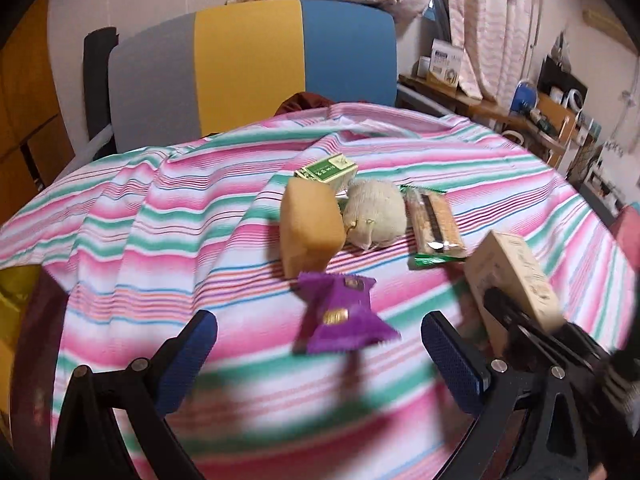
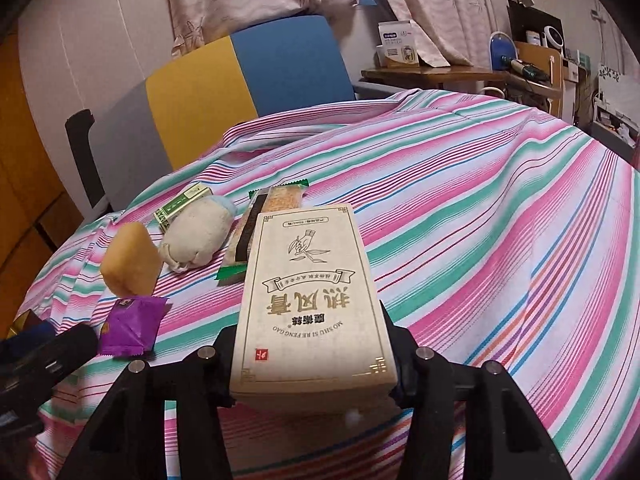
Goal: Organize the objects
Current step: 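Grasp the cream printed box with the right tool while the left grasps a purple candy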
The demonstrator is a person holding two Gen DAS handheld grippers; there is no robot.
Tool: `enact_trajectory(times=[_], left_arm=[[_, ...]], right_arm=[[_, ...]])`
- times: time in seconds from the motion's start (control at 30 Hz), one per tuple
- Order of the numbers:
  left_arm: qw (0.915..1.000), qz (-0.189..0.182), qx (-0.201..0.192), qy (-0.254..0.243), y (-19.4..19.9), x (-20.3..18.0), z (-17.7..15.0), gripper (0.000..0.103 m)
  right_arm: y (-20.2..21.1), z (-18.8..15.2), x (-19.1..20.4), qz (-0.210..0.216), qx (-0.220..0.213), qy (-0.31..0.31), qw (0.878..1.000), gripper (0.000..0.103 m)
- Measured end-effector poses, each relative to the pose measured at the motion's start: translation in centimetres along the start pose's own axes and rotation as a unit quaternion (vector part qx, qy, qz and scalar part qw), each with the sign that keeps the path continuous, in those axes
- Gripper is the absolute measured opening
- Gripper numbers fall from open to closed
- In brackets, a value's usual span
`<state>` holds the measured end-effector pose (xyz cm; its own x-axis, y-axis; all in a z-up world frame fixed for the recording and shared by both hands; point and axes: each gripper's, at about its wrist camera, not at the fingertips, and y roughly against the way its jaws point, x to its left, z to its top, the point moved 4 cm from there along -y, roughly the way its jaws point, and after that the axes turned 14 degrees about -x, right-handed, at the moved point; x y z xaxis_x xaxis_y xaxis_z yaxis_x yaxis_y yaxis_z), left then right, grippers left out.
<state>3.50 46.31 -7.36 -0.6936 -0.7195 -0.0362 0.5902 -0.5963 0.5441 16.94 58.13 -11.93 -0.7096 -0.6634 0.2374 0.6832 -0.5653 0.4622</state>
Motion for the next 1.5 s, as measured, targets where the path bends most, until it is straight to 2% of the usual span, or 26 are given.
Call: enact_trajectory(times=[0.1, 0.17, 0.27, 0.37, 0.43, 0.7, 0.87, 1.07, 1.4, 1.5], left_arm=[[0.9999, -0.002, -0.005, -0.012, -1.5, -0.4, 0.0, 0.094], [0.9997, -0.005, -0.001, -0.023, -2.3, -0.5, -0.3, 0.073], [0.9995, -0.020, 0.015, -0.022, -3.3, 0.0, -1.3, 0.053], [0.9993, -0.028, 0.018, 0.014, -3.4, 1.2, -1.6, 0.036], [0.9991, -0.027, 0.013, 0.031, -3.0, 2.1, -1.9, 0.036], [0.9988, -0.020, -0.012, 0.043, -0.6, 4.0, -3.4, 0.036], [0.9993, 0.001, -0.026, 0.027, 0.6, 5.0, -3.9, 0.036], [0.9985, 0.024, -0.031, 0.037, 1.5, 6.4, -4.5, 0.036], [0.9972, 0.051, -0.038, 0.040, 2.7, 7.4, -5.3, 0.036], [0.9958, 0.070, -0.030, 0.050, 3.3, 8.2, -5.6, 0.035]], right_arm=[[-0.2, 0.0, 0.1, -0.001, -0.002, 0.003, 1.000, 0.053], [-0.3, 0.0, 0.1, -0.001, -0.002, 0.003, 1.000, 0.053], [-0.5, 0.0, 0.1, -0.001, 0.000, 0.003, 1.000, 0.054], [-0.6, -0.1, 0.0, -0.001, 0.002, 0.000, 1.000, 0.053], [-0.6, -0.1, 0.0, -0.002, 0.001, 0.001, 1.000, 0.053], [-0.3, -0.1, 0.2, -0.003, -0.002, 0.006, 1.000, 0.053], [0.4, 0.2, 0.6, 0.004, -0.019, 0.015, 1.000, 0.053], [2.0, 0.6, 2.1, 0.024, -0.053, 0.042, 0.997, 0.053], [2.9, -0.9, 5.0, 0.051, -0.047, 0.073, 0.995, 0.053], [3.1, -1.2, 5.6, 0.053, -0.047, 0.086, 0.994, 0.053]])
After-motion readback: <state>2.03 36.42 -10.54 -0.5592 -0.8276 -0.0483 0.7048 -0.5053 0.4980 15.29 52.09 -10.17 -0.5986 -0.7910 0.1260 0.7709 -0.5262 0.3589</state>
